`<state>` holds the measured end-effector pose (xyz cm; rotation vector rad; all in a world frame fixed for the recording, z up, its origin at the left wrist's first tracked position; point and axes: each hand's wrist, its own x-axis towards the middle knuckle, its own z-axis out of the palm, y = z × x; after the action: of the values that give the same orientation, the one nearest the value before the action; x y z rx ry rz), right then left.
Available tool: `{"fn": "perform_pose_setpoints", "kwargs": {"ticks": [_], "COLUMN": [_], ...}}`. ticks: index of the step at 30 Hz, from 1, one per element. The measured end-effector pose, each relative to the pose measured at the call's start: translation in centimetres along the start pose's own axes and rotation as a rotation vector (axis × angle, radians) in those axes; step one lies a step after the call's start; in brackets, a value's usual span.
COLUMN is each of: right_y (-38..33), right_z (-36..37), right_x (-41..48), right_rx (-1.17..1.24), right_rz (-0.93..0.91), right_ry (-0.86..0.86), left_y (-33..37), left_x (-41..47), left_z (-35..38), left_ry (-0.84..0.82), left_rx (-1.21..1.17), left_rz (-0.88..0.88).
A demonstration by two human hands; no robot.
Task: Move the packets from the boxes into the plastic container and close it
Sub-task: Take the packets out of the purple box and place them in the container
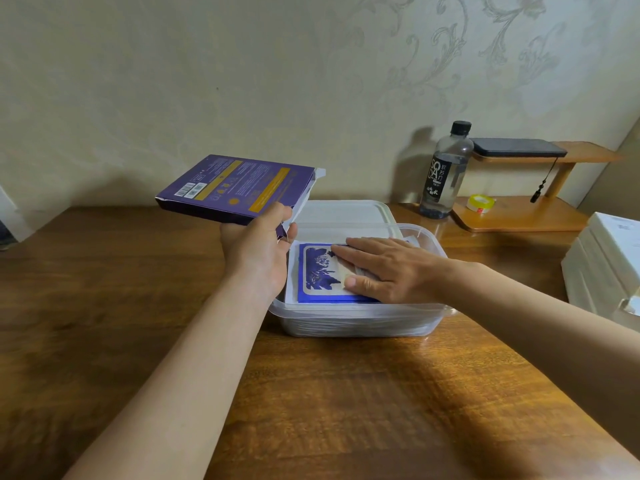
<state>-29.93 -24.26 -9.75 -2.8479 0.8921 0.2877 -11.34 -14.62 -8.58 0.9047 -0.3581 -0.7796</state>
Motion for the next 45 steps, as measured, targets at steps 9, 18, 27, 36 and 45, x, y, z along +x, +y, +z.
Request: {"fn": "perform_pose_setpoints", "kwargs": {"ticks": [9, 18, 27, 36, 45], "right_y": [-2.1, -7.8, -8.3, -9.8, -9.4], "right_z": [-2.1, -5.4, -5.6, -6.1, -5.4], "right_x": [-0.3, 3.8, 4.2, 5.0, 5.4], "right_rx": [0.255, 1.280, 1.534, 1.731, 1.676], "right_rz": [0.130, 0.249, 0.263, 0.327, 0.380], "right_ry": [0.377, 0.582, 0.488, 0.457, 0.443], "left_y": [-0.1, 0.3, 0.1, -0.1, 0.3], "left_x": [0.5, 0.7, 1.5, 1.3, 1.2], "left_z": [-0.1, 0.2, -0.1, -0.1, -0.2], "left_ry": [0.003, -0.015, -0.033, -0.112, -0.012], "left_rx": [-0.012, -0.085, -0.117, -0.025, -0.078], "left_rz": [-0.012, -0.075, -0.121, -0.070, -0.102]}}
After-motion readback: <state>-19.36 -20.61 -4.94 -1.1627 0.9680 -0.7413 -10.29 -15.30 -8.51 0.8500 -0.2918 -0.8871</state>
